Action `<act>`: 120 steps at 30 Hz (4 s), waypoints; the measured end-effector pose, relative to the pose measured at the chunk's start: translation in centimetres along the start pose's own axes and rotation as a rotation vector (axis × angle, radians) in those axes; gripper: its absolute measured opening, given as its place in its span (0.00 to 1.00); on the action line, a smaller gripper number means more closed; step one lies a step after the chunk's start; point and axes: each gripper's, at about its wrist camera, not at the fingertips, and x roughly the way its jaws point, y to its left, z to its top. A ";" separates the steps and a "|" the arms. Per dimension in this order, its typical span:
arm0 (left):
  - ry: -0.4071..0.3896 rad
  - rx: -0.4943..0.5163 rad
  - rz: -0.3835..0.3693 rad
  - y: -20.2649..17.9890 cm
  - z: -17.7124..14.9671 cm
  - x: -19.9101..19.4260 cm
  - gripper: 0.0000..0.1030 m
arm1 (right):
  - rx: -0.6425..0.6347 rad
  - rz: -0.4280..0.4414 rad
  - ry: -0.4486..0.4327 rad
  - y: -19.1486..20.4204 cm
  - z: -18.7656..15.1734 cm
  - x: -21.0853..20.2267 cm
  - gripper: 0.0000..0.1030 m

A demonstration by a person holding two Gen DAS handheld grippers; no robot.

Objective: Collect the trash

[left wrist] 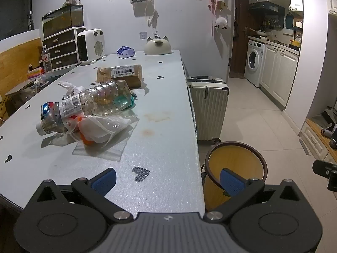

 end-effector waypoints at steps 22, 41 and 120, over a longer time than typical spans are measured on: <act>0.004 -0.004 -0.001 0.0 -0.4 0.5 1.00 | -0.001 -0.001 0.008 0.1 -0.1 0.2 1.00; 0.008 -0.007 -0.002 0.0 -0.3 0.5 1.00 | -0.003 -0.003 0.015 0.1 -0.8 0.1 1.00; 0.046 -0.250 0.147 9.8 -0.4 5.1 1.00 | -0.031 0.120 0.044 4.4 1.7 5.3 1.00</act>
